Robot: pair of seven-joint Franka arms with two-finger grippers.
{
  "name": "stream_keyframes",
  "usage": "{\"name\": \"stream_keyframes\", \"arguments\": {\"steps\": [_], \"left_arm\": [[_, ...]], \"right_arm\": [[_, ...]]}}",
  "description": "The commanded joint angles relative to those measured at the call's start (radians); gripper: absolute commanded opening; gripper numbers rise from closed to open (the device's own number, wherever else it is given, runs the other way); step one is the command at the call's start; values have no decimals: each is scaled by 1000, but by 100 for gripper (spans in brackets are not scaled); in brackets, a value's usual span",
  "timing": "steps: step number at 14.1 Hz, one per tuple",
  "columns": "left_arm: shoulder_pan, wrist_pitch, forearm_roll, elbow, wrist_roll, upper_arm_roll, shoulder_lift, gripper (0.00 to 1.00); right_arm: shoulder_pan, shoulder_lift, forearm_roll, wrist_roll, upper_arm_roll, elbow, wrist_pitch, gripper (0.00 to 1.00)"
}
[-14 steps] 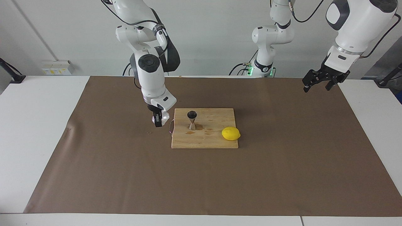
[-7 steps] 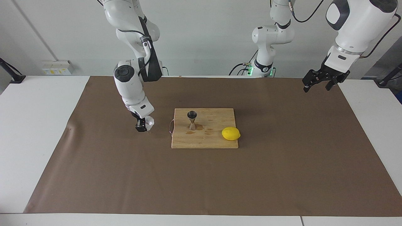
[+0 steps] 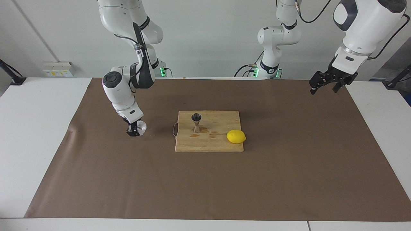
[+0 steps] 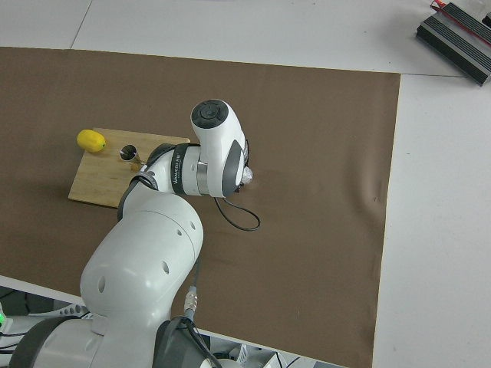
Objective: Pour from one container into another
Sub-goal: 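Turn the white cup upright and carry it back off the board, then lower the white cup onto the table and open the right gripper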
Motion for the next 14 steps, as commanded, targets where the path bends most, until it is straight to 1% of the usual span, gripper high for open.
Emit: {"name": "stream_keyframes", "arguments": {"steps": [1,3,4,5,6,11,12,14], "left_arm": [[12,1,1,-26,-7,-10,-26,100],[12,1,1,-26,-7,-10,-24,100],[12,1,1,-26,-7,-10,-24,100],[12,1,1,-26,-7,-10,-24,100],[12,1,1,-26,-7,-10,-26,100],[12,1,1,-26,-7,-10,-26,100],[12,1,1,-26,-7,-10,-24,100],[12,1,1,-26,-7,-10,-24,100]], "right_arm": [[-36,-12,33,-54,14,-49,62,0],[-37,-9,33,-68,14,-58,66,0],[-36,-9,33,-76,14,-58,66,10],[-36,-9,33,-90,14,-58,66,47],[-34,-9,33,-107,14,-58,66,99],[-31,-11,33,-104,15,-48,54,100],[-30,-20,33,-90,15,-38,43,100],[-7,-64,33,-17,17,-23,-24,100]]}}
